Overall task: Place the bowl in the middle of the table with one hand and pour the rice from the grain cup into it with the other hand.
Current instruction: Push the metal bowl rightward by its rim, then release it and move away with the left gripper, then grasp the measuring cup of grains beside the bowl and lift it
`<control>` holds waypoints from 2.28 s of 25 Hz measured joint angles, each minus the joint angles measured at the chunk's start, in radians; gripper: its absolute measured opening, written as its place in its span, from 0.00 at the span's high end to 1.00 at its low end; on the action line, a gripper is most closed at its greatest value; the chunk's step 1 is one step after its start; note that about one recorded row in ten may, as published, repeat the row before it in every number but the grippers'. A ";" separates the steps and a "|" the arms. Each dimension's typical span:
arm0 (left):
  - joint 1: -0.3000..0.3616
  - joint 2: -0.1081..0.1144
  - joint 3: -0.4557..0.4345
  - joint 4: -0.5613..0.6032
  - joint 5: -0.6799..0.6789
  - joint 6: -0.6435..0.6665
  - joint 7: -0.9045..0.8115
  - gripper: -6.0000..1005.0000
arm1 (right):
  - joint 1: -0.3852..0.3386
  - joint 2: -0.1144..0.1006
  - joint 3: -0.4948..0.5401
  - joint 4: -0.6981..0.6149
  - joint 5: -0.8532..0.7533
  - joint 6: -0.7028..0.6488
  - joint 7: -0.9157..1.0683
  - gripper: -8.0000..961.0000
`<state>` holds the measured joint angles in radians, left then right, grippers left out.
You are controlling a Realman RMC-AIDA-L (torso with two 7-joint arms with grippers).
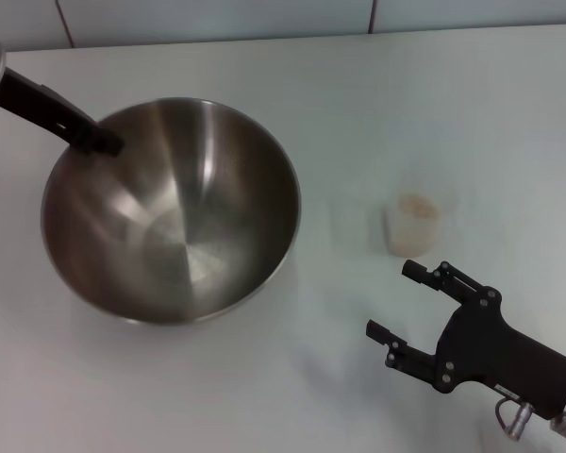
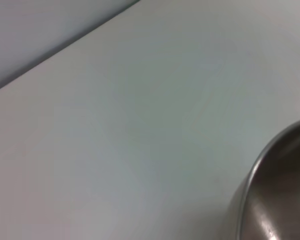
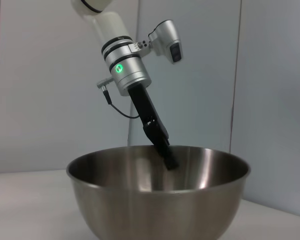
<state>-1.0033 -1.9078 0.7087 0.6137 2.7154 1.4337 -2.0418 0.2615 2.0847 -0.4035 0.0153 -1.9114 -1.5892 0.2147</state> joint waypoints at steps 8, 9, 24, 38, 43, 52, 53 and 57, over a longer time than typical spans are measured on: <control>-0.050 -0.011 -0.003 -0.003 -0.018 0.090 0.000 0.97 | 0.003 0.000 0.000 0.000 0.000 -0.004 0.000 0.18; -0.055 -0.015 -0.002 -0.003 -0.019 0.087 0.000 0.97 | 0.004 0.000 0.000 0.000 0.000 -0.004 0.000 0.18; -0.071 -0.080 0.067 -0.053 -0.012 -0.045 0.017 0.97 | 0.040 0.003 -0.003 0.011 -0.008 0.000 0.000 0.18; -0.041 -0.110 0.075 -0.028 0.001 -0.125 0.055 0.89 | 0.045 0.003 -0.003 0.012 -0.008 -0.004 0.000 0.18; -0.030 -0.120 0.074 0.032 -0.006 -0.112 0.082 0.77 | 0.045 0.003 -0.003 0.014 -0.008 0.001 0.000 0.18; 0.262 -0.163 0.198 0.595 -0.336 -0.247 0.157 0.44 | 0.043 0.003 -0.002 0.021 -0.008 0.004 0.000 0.18; 0.314 -0.160 0.224 0.657 -0.390 -0.299 0.168 0.41 | 0.043 0.003 -0.002 0.021 -0.008 0.004 0.000 0.18; 0.540 -0.160 0.392 0.891 -0.484 -0.564 0.214 0.28 | 0.046 0.002 -0.001 0.025 -0.007 0.005 0.000 0.18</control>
<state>-0.4635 -2.0678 1.1002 1.5043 2.2317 0.8699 -1.8273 0.3080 2.0870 -0.4049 0.0398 -1.9189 -1.5843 0.2147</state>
